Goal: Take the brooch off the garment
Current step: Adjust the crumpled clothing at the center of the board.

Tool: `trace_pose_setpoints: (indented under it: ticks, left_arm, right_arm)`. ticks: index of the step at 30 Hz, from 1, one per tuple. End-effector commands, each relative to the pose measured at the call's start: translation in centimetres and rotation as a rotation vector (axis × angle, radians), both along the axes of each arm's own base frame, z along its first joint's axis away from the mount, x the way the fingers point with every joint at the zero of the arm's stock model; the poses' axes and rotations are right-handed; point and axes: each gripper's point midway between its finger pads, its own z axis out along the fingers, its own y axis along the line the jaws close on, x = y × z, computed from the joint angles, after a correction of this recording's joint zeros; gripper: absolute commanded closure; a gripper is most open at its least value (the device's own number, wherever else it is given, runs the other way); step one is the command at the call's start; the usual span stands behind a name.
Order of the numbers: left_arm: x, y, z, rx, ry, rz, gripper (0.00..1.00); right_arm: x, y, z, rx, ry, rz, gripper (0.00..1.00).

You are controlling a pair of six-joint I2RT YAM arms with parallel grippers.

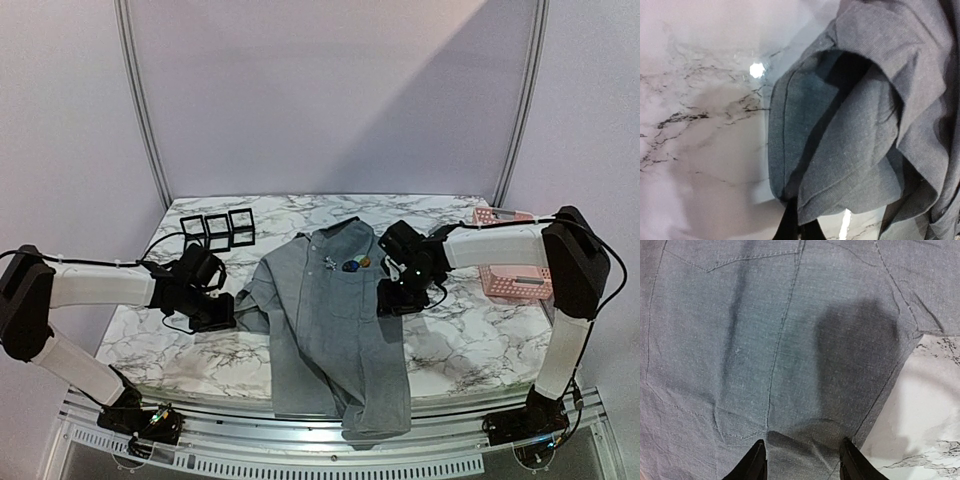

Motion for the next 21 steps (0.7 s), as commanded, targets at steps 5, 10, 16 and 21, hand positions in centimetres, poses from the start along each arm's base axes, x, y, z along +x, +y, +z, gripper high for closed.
trace_pose_setpoints:
  ticks: [5, 10, 16, 21]
  left_arm:
    - [0.8, 0.5, 0.8, -0.003, -0.043, 0.028, 1.00]
    - [1.0, 0.6, 1.0, -0.002, -0.051, 0.033, 1.00]
    - [1.4, 0.8, 1.3, -0.002, -0.074, 0.048, 1.00]
    - [2.8, 1.1, 2.2, -0.046, -0.121, 0.107, 1.00]
  right_arm:
    - [0.2, -0.8, -1.0, -0.149, -0.039, -0.015, 0.52]
    - [0.3, -0.8, -1.2, -0.157, -0.046, -0.025, 0.52]
    - [-0.3, -0.5, -2.4, -0.126, -0.025, -0.011, 0.63]
    - [-0.1, -1.9, -2.9, -0.187, -0.047, -0.048, 0.79]
